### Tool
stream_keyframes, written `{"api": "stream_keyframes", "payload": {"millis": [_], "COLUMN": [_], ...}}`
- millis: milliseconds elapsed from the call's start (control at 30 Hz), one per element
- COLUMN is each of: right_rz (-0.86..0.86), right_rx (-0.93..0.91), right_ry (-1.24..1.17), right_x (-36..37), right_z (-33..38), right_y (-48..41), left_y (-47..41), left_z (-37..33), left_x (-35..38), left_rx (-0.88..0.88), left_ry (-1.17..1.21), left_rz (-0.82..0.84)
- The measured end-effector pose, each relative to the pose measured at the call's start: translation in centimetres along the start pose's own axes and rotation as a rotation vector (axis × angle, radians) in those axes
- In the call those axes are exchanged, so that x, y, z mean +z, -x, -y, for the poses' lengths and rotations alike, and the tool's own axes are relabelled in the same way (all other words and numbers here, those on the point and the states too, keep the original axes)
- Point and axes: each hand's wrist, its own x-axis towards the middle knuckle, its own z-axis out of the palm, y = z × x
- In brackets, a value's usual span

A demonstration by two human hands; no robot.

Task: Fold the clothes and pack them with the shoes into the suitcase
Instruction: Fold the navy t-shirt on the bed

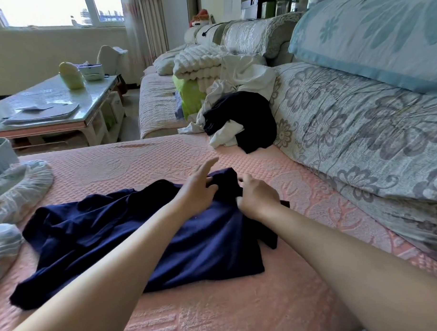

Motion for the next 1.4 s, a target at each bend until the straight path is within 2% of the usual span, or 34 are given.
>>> {"api": "stream_keyframes", "payload": {"millis": [67,133,200,267,300,333,400,467,533,633,700,767,833,900,967,1033,1100,1167,1200,1333,1367,1400], "right_rz": [0.041,0.079,-0.055,-0.216,-0.196,-0.099,0.152,0.288,0.283,0.147,0.082,0.062,0.127,0.203,0.179,0.117,0.053,-0.002,-0.035,-0.160,-0.189,-0.186], "right_rx": [0.117,0.147,-0.054,-0.442,-0.583,-0.631,-0.514,-0.350,-0.303,-0.358,-0.430,-0.523,-0.593,-0.674,-0.779,-0.832,-0.836,-0.815,-0.782,-0.506,-0.466,-0.440], "right_ry": [0.101,0.223,0.376,0.420,0.382,0.347,0.384,0.487,0.570,0.664,0.633,0.546,0.368,0.275,0.347,0.453,0.484,0.356,0.227,-0.275,-0.335,-0.357], "right_x": [0.2,0.7,1.0,1.4,1.7,2.1,3.1,3.8,3.9,4.0,4.5,5.4,6.4,7.5,8.7,10.0,11.4,12.4,12.5,11.9,12.0,12.1], "right_z": [-0.5,-0.5,0.1,0.8,1.1,1.3,1.6,1.8,2.9,5.9,8.1,10.5,13.2,16.0,18.4,19.9,20.4,20.7,20.9,22.4,22.6,22.7], "right_y": [-0.6,-0.9,-1.0,-1.3,-1.5,-1.7,-2.0,-2.4,-2.7,-2.6,-2.4,-1.9,-1.1,-0.5,-0.3,-0.7,-1.5,-2.5,-3.0,-5.0,-5.4,-5.7], "left_y": [0.5,1.3,2.1,2.5,2.7,2.8,2.9,3.1,3.6,5.5,7.7,10.1,12.3,14.0,15.2,15.6,15.3,14.2,13.6,10.7,10.3,10.0], "left_z": [2.0,4.3,6.4,7.9,8.4,8.6,8.9,8.8,8.7,9.2,9.8,10.6,11.5,12.2,12.6,12.8,12.7,12.7,12.8,13.1,13.3,13.6], "left_x": [-0.6,-1.7,-2.8,-3.4,-3.5,-3.5,-3.7,-4.4,-5.4,-7.3,-9.3,-11.6,-14.1,-16.2,-17.7,-18.5,-18.7,-18.8,-18.9,-20.5,-20.9,-21.2], "left_rx": [-0.007,0.056,0.123,0.110,0.077,0.028,-0.088,-0.147,-0.125,0.093,0.218,0.230,0.153,0.007,-0.123,-0.178,-0.183,-0.206,-0.223,-0.292,-0.292,-0.294], "left_ry": [-0.183,-0.437,-0.590,-0.670,-0.714,-0.758,-0.821,-0.861,-0.897,-0.909,-0.939,-0.978,-0.954,-0.806,-0.730,-0.812,-0.891,-0.929,-0.862,-0.252,-0.176,-0.124], "left_rz": [-0.017,-0.006,0.052,0.108,0.134,0.156,0.184,0.182,0.151,0.058,0.001,-0.057,-0.093,-0.072,-0.013,0.041,0.018,-0.080,-0.179,-0.670,-0.711,-0.679]}}
